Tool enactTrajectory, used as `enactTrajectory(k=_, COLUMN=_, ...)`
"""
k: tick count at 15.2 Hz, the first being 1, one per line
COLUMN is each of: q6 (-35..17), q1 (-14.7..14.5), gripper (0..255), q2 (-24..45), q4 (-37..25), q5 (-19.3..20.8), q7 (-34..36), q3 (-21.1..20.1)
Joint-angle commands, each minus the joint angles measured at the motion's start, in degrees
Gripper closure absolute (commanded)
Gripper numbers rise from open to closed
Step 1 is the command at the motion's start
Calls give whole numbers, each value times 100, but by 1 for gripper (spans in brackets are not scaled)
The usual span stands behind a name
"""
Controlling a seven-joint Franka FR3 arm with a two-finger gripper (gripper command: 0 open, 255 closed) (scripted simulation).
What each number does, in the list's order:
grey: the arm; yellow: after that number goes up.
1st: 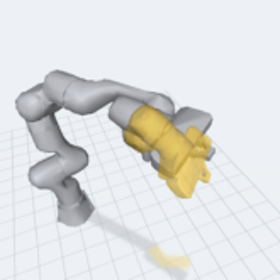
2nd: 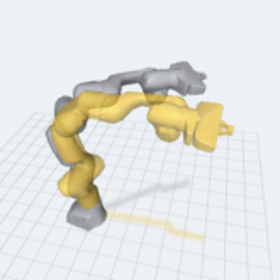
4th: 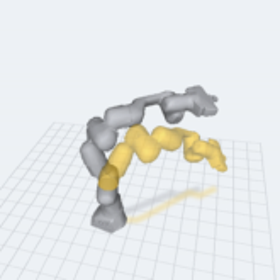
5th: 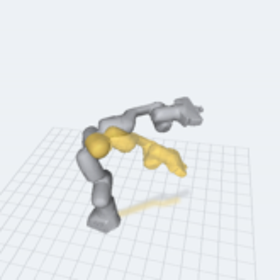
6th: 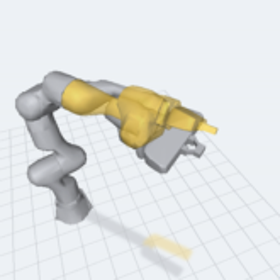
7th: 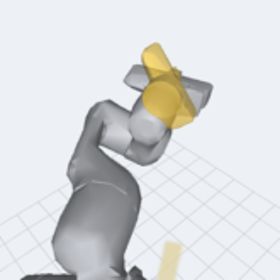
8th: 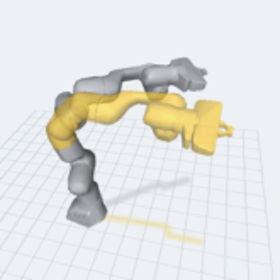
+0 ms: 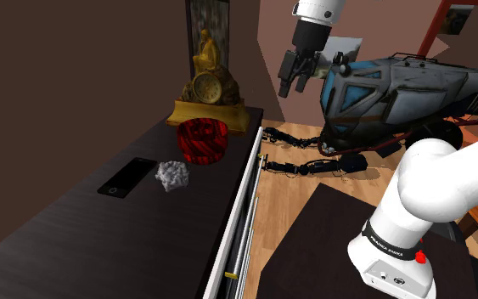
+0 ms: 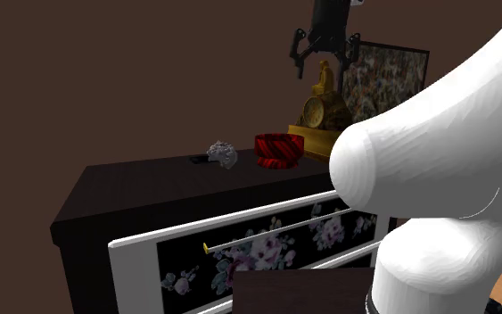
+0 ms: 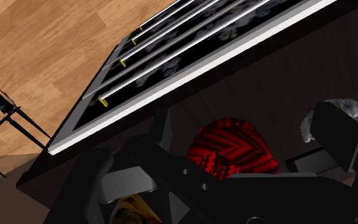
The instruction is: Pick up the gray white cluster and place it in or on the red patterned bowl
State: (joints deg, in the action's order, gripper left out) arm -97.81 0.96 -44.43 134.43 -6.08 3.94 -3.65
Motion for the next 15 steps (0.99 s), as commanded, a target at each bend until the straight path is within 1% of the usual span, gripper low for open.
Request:
enactTrajectory(k=1, q6=0, q1=0, gripper=0, q2=0, q4=0, q5=0, q7=0, q3=0)
enactTrajectory(k=5, q6=-499, q1=-37, gripper=0, q2=274, q4=152, q5=-198, q7=741, q3=-591)
enactTrajectory(k=9, q6=-1002, q1=-31, gripper=0, q2=716, q4=149, q5=-320, q7=1493, q3=-1192)
enactTrajectory(k=12, q6=-1368, q1=13, gripper=0, q2=1150, q4=46, q5=-331, q7=2078, q3=-1647)
enactTrajectory(k=15, q6=-1712, q1=105, gripper=0, q2=1664, q4=-143, q5=-244, q7=2695, q3=-2109)
